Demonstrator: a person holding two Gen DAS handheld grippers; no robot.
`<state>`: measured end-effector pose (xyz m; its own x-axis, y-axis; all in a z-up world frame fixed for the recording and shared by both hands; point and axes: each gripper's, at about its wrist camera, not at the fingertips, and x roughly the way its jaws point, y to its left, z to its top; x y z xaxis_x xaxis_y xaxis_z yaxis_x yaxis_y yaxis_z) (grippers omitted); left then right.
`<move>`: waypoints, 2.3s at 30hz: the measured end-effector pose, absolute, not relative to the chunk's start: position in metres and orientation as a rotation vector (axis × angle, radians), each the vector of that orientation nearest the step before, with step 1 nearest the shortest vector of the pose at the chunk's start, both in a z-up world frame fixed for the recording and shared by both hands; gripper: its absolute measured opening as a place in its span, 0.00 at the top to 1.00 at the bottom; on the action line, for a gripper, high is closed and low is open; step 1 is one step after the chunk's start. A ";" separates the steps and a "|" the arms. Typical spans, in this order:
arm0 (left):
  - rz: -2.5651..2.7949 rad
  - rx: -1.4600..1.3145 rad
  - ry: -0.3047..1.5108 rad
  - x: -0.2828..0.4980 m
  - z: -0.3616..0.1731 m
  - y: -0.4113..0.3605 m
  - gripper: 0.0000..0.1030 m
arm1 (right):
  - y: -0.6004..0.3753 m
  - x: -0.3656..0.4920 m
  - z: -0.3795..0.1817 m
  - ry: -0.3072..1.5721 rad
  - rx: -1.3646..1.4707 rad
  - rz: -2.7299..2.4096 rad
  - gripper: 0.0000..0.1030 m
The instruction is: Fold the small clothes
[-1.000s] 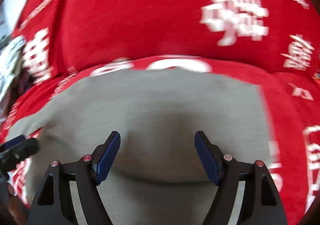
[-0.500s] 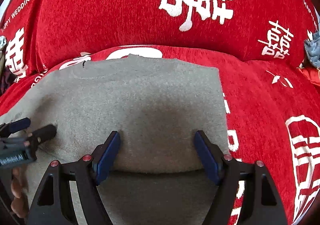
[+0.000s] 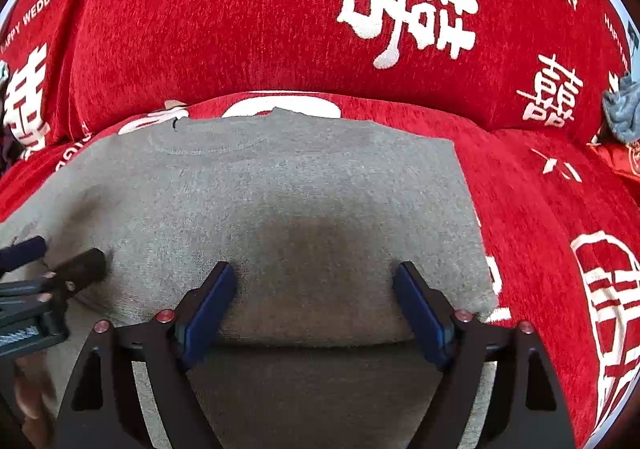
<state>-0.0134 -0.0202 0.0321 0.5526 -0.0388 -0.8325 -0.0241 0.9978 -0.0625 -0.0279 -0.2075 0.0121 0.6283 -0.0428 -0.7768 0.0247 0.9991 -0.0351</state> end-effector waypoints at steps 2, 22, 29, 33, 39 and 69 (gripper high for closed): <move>-0.002 -0.094 0.958 -0.019 0.039 -0.017 0.00 | -0.208 -0.028 0.012 0.888 -0.020 -0.038 0.16; 0.226 -0.201 0.914 -0.054 0.037 0.078 0.00 | -0.207 -0.029 0.012 0.879 -0.022 -0.041 0.16; 0.448 -0.356 0.895 -0.071 0.029 0.175 0.00 | -0.206 -0.029 0.012 0.879 -0.029 -0.044 0.16; 0.565 -0.442 0.881 -0.084 0.022 0.222 0.00 | -0.207 -0.029 0.012 0.879 -0.030 -0.044 0.16; 0.692 -0.573 0.869 -0.097 0.010 0.280 0.00 | -0.207 -0.029 0.011 0.880 -0.033 -0.044 0.16; 0.491 -1.093 0.597 -0.133 -0.016 0.396 0.60 | -0.207 -0.029 0.011 0.877 -0.045 -0.052 0.15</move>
